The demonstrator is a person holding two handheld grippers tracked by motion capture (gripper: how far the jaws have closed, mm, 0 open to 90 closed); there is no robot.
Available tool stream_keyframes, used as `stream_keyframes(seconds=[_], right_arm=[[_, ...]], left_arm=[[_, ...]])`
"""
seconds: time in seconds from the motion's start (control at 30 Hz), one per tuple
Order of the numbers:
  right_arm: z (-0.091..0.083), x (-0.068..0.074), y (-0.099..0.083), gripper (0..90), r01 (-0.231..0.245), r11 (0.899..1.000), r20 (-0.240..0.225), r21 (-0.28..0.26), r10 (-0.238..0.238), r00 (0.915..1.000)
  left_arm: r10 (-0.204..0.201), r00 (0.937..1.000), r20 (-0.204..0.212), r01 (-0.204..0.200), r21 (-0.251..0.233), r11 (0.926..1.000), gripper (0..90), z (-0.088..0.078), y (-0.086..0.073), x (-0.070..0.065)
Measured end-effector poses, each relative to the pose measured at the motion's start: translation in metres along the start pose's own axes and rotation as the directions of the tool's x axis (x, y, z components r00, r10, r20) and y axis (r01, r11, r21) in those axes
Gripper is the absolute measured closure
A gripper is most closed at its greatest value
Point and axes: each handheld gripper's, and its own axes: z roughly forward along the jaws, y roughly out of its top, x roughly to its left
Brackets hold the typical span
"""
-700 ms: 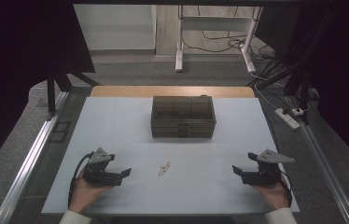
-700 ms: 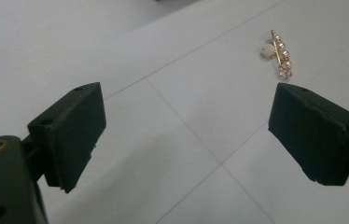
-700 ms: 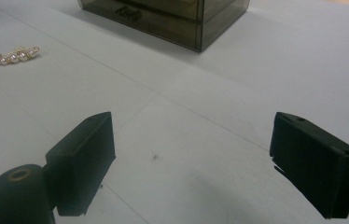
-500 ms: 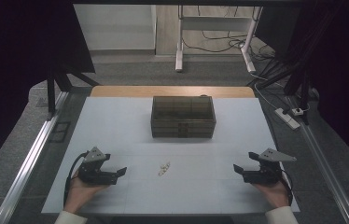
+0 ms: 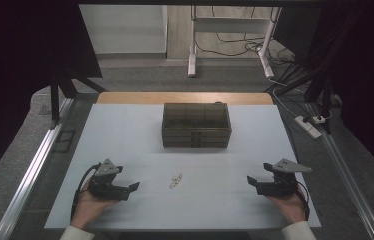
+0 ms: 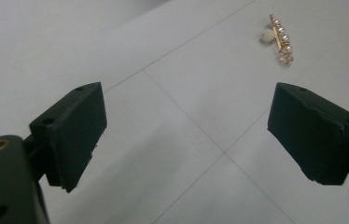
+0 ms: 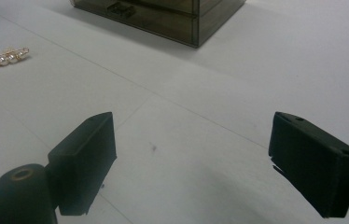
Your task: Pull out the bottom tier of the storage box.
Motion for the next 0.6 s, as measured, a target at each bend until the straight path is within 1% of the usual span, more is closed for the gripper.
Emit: stream_keyframes(seconds=[0.03,0.13,0.2,0.27,0.33,0.47,0.57,0.6], right_arm=[[-0.002,0.002,0.001,15.1,0.013,1.000,-0.001,-0.006,-0.013,0.9999],[-0.002,0.003,0.001,15.7,0.007,1.000,-0.003,-0.019,-0.007,1.0000],[-0.002,0.003,0.001,15.7,0.013,1.000,-0.001,-0.013,-0.013,0.9999],[0.000,0.005,0.002,15.7,0.013,1.000,0.001,-0.016,-0.013,0.9999],[0.000,0.006,0.003,16.0,0.016,1.000,0.001,-0.020,-0.016,0.9999],[0.002,0.010,0.003,16.2,0.026,0.999,-0.004,-0.020,-0.026,0.9996],[0.001,0.012,0.003,16.4,0.031,0.999,-0.005,-0.026,-0.031,0.9995],[0.001,0.013,0.003,16.5,0.035,0.999,-0.006,-0.028,-0.036,0.9993]], left_arm=[[-0.001,1.0000,0.010,0.001,-0.004,1.0000,11.7,0.000,0.000,0.000],[-0.003,0.9999,0.013,0.003,-0.005,1.0000,11.8,0.001,0.001,0.000],[0.000,1.0000,0.009,0.000,-0.001,1.0000,11.9,0.002,0.000,0.001],[-0.003,0.9998,0.018,0.003,-0.005,1.0000,11.9,0.003,0.001,0.003],[-0.002,0.9998,0.017,0.003,-0.005,1.0000,12.1,0.004,0.002,0.002],[0.022,0.9995,0.025,-0.022,0.010,0.9997,12.2,0.006,0.003,-0.003],[0.033,0.9990,0.031,-0.033,0.010,0.9994,12.3,0.007,0.004,-0.008],[0.033,0.9988,0.035,-0.033,0.002,0.9994,12.3,0.006,0.005,-0.010]])
